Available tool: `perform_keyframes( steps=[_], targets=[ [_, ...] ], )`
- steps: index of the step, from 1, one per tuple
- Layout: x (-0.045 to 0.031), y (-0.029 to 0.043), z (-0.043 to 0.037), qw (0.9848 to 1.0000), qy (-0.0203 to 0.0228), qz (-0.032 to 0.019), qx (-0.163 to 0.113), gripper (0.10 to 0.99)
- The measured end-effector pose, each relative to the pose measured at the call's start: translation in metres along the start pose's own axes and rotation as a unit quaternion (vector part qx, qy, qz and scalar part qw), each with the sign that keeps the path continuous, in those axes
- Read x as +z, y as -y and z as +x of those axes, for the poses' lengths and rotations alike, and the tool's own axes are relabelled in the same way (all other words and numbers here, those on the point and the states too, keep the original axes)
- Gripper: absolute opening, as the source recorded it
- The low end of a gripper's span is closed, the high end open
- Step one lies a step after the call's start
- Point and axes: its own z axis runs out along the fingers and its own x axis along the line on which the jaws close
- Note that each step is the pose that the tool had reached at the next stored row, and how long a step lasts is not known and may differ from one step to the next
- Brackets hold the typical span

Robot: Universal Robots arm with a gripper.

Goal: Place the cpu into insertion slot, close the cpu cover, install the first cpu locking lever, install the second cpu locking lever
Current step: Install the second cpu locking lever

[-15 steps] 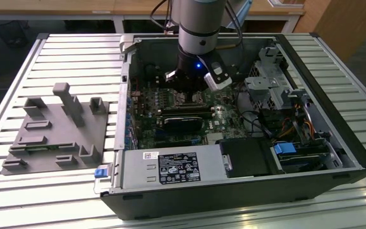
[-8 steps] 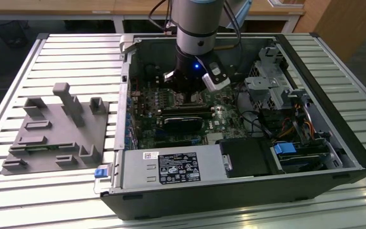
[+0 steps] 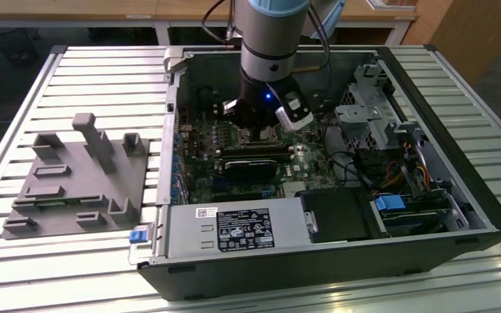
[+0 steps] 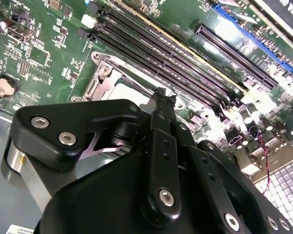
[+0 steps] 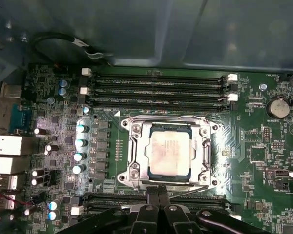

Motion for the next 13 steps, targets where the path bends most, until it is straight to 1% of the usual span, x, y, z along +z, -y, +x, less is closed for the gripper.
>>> perform_keyframes(
  steps=[1,13],
  targets=[
    [0.0001,0.0001,0.0011,1.0000,0.0002,0.0001,0.001,0.106],
    [0.0015,0.0003,0.0012,1.0000,0.0002,0.0000,0.001,0.106]
  ],
)
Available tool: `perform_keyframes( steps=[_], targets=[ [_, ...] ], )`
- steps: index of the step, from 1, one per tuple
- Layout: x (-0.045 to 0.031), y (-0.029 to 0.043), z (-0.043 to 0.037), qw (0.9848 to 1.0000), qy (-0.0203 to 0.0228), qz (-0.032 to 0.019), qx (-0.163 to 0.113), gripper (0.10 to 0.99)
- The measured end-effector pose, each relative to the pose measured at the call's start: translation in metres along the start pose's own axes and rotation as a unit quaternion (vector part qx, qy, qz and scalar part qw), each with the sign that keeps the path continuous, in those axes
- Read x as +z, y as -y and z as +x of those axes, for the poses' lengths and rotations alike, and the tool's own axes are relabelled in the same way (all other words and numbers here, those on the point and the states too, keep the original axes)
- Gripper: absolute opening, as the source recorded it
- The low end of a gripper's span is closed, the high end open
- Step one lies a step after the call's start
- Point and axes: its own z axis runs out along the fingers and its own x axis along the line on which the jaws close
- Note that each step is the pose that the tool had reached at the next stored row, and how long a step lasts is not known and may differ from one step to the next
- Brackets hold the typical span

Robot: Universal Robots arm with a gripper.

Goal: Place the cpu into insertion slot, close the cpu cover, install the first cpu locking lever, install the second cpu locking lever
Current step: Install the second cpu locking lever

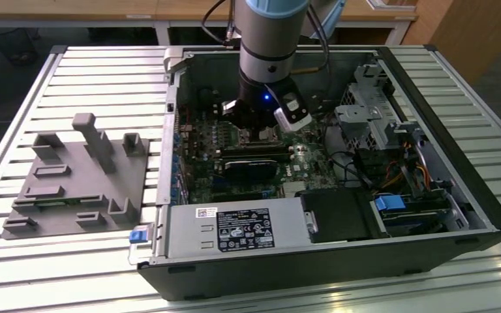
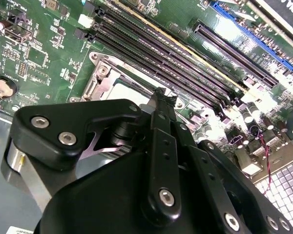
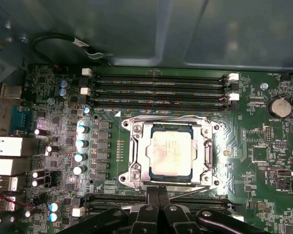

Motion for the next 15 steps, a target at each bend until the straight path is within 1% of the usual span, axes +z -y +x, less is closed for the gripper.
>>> perform_keyframes(
  steps=[9,13,15],
  targets=[
    [0.0018,0.0016,0.0022,1.0000,0.0000,-0.0002,0.000,0.106],
    [0.0020,0.0018,0.0045,1.0000,0.0010,-0.0002,0.007,0.106],
    [0.0019,0.0033,0.0046,1.0000,0.0013,-0.0003,0.009,0.106]
  ],
)
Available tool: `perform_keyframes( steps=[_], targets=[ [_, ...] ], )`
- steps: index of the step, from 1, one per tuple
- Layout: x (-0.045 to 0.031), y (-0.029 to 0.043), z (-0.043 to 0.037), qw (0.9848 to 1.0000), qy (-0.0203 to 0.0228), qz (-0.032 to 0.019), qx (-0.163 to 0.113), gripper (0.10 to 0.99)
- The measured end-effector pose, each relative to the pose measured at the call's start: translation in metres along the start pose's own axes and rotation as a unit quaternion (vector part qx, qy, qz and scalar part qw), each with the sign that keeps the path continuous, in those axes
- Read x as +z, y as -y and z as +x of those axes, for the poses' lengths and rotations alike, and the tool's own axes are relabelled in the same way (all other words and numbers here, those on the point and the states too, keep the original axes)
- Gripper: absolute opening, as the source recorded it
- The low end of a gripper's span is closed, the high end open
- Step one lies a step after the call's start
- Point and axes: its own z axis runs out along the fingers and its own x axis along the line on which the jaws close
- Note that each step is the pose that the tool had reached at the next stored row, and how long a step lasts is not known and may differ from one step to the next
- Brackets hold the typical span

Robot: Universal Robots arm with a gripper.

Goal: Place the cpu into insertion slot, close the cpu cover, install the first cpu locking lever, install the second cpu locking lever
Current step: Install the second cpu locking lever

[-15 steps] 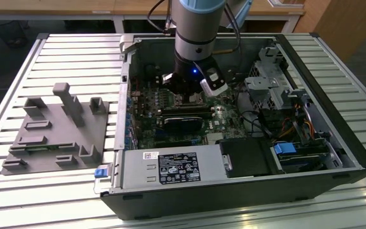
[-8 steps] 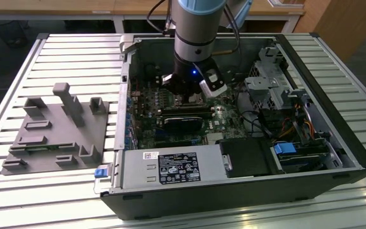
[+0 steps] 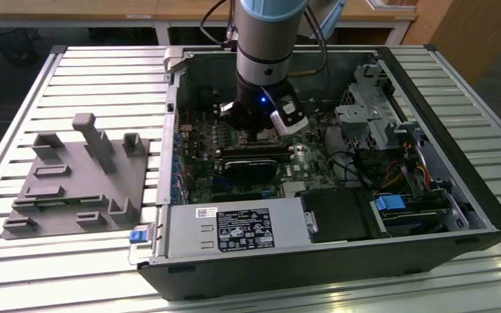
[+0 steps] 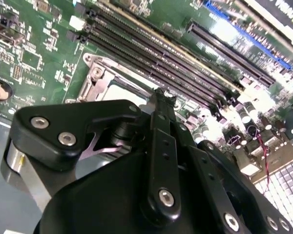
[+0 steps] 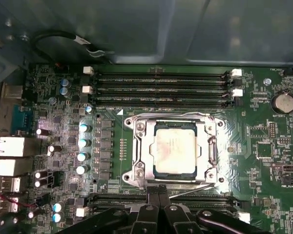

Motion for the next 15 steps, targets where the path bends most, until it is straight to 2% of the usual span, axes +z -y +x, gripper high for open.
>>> perform_keyframes(
  steps=[3,15],
  targets=[
    [-0.0002,0.0023,0.0004,1.0000,0.0000,0.0000,0.000,0.106],
    [0.0044,0.0032,0.0041,1.0000,0.0000,-0.0012,0.000,0.106]
  ],
)
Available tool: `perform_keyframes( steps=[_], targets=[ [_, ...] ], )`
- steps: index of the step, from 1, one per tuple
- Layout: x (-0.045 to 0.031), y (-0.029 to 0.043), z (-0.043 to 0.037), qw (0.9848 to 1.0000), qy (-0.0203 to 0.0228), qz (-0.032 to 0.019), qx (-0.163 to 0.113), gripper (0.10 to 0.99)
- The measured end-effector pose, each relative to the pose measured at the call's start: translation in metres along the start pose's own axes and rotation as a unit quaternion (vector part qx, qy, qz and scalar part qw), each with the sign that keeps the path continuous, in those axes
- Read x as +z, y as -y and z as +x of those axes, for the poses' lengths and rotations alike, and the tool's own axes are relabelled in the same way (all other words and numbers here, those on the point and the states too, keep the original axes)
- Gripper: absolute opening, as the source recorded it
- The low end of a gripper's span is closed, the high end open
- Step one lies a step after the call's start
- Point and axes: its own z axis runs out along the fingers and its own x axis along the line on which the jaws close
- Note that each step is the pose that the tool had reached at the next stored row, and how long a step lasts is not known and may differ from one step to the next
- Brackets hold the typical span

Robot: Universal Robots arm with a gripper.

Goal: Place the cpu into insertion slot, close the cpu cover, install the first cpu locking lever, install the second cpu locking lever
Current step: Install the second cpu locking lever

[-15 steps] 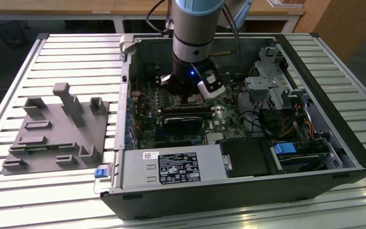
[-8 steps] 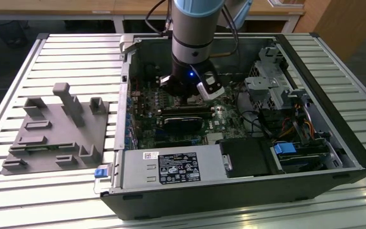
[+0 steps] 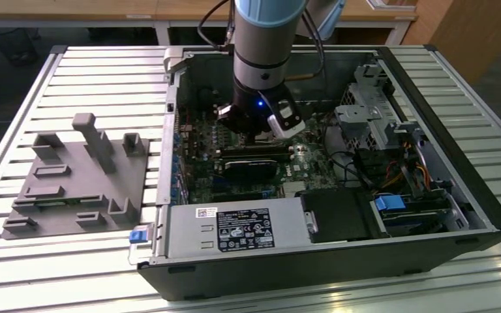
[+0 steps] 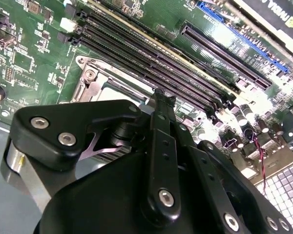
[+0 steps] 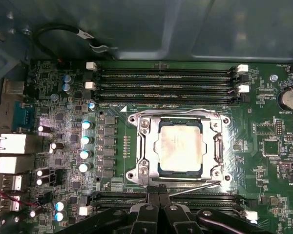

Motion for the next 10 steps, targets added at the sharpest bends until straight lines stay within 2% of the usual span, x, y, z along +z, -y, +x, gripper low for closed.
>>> perform_keyframes(
  steps=[10],
  targets=[
    [0.0031,0.0004,-0.0001,1.0000,0.0001,-0.0002,0.000,0.106]
  ],
)
